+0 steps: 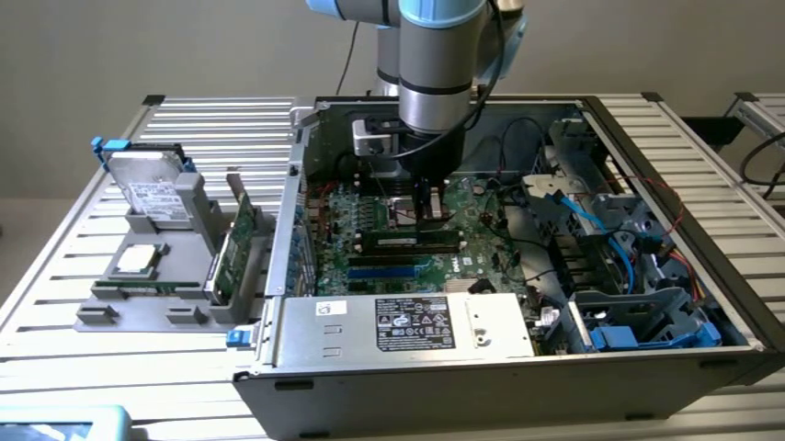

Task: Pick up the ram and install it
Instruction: 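Insert the ram into the slot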

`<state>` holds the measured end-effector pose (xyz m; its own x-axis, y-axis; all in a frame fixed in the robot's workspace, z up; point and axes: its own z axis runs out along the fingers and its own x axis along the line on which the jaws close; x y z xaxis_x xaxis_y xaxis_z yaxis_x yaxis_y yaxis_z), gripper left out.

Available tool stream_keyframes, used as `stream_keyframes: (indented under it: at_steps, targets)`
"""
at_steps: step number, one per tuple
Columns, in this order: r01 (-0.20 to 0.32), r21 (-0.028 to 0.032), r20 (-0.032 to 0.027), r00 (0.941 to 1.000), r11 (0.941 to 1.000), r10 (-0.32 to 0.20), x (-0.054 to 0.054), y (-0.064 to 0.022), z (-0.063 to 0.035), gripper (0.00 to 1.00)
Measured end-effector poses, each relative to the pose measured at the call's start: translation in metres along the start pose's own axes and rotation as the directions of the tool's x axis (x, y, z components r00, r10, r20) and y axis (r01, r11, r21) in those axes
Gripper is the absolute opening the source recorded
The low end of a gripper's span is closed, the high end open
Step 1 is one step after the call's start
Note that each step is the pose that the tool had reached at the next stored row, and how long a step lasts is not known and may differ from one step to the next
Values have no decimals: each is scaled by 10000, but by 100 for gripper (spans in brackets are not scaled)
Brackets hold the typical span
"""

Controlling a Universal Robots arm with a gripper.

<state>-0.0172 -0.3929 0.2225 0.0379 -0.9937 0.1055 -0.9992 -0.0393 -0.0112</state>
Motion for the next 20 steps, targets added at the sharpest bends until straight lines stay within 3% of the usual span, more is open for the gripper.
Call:
stream_keyframes:
  at_steps: [5, 8, 17, 20]
  targets:
    - [6, 4, 2, 10000, 10000, -6, 0, 0, 1, 16]
    - [7, 4, -5, 10000, 10000, -7, 0, 0, 0, 29]
    - [9, 2, -43, 10000, 10000, -8, 11, -53, -83, 29]
    - [9, 0, -81, 10000, 10000, -9, 16, -76, -125, 29]
